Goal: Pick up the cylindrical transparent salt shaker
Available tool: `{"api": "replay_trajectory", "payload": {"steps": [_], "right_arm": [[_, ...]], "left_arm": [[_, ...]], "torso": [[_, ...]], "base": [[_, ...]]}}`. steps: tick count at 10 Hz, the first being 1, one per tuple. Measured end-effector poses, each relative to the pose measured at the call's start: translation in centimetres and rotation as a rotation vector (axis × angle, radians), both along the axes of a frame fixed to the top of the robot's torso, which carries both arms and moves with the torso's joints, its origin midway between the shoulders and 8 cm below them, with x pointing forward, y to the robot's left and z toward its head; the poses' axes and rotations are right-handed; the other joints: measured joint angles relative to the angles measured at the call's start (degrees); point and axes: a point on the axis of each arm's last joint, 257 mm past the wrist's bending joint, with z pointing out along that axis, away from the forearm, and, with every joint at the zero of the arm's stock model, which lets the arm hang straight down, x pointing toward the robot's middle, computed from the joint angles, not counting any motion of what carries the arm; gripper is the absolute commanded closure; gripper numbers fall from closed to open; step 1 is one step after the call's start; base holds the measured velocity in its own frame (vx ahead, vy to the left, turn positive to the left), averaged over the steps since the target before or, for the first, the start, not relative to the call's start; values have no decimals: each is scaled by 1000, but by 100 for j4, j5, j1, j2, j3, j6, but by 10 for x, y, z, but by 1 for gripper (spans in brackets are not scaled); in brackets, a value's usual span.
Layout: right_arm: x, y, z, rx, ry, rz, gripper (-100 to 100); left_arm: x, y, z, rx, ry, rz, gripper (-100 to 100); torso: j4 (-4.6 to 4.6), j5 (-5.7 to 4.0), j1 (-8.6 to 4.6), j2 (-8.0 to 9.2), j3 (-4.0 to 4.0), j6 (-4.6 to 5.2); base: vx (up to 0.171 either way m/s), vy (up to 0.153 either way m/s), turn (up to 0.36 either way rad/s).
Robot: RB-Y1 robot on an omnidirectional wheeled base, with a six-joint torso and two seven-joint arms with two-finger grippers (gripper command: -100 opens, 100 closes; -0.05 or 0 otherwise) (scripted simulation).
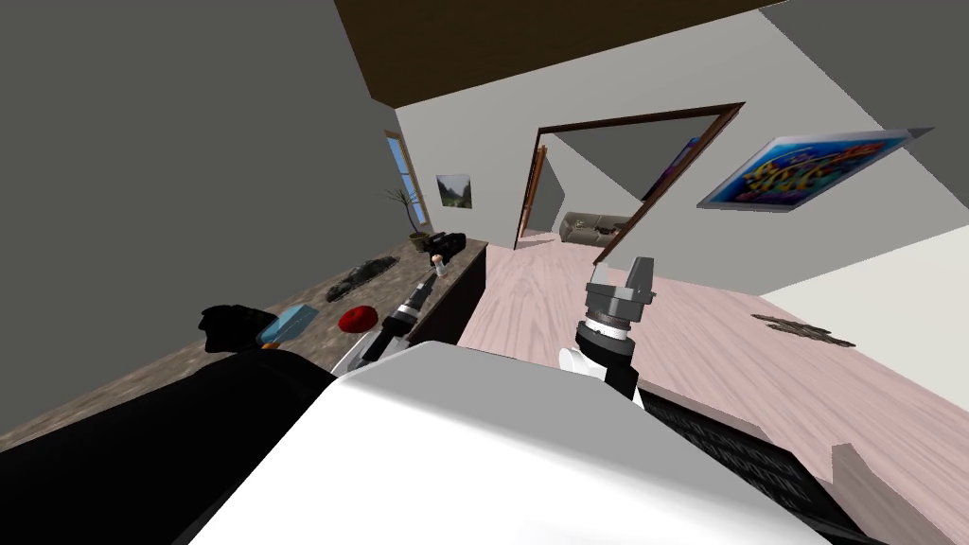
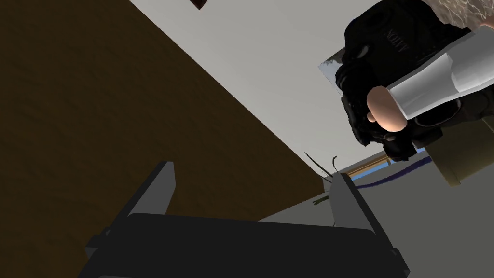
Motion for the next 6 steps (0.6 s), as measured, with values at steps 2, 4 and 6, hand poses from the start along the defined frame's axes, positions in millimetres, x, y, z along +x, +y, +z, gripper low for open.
{"api": "replay_trajectory", "payload": {"steps": [2,4,6], "right_arm": [[0,0,0,0,0,0,0],[0,0,0,0,0,0,0],[0,0,0,0,0,0,0]], "left_arm": [[-1,12,-26,88,81,11,-100],[-7,27,-58,177,162,24,-100],[-14,47,-82,266,233,36,-100]], "torso": [[-1,1,3,-4,-2,0],[-2,1,5,-10,-6,0],[-3,2,8,-16,-9,0]], "base": [[-51,15,-59],[-35,19,-90],[-19,28,-109]]}}
